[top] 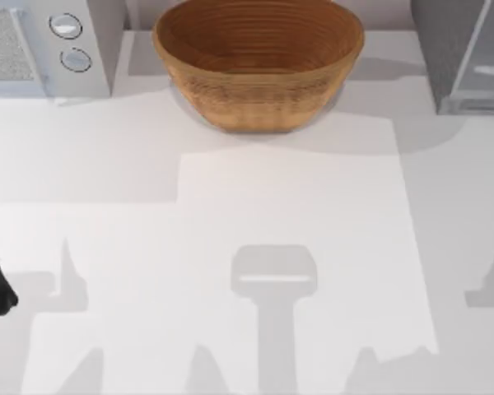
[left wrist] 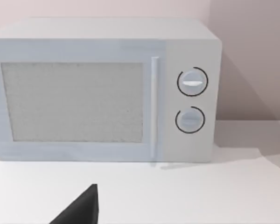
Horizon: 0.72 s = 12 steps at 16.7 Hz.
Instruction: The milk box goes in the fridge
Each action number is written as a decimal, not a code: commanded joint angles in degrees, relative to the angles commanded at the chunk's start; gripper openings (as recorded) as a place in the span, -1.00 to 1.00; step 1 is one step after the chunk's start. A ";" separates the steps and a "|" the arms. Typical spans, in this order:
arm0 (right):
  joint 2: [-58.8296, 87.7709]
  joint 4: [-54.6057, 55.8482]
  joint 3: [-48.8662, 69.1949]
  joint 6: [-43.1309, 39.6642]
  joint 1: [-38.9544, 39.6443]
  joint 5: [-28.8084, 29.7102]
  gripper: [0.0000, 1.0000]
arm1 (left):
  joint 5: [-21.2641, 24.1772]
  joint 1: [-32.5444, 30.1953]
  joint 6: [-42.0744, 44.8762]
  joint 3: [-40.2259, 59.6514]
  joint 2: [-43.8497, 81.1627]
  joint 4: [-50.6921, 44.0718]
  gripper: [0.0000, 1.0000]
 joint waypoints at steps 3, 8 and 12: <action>-2.67 -1.71 -1.75 -0.19 -1.92 -2.49 -1.00 | 0.00 0.00 0.00 0.00 0.00 0.00 1.00; -2.43 -1.62 -1.66 -0.07 -1.75 -2.40 -1.00 | 0.00 0.00 0.00 0.00 0.00 0.00 1.00; 3.46 2.40 1.62 0.25 -2.49 -3.44 -1.00 | 0.00 0.00 0.00 0.00 0.00 0.00 1.00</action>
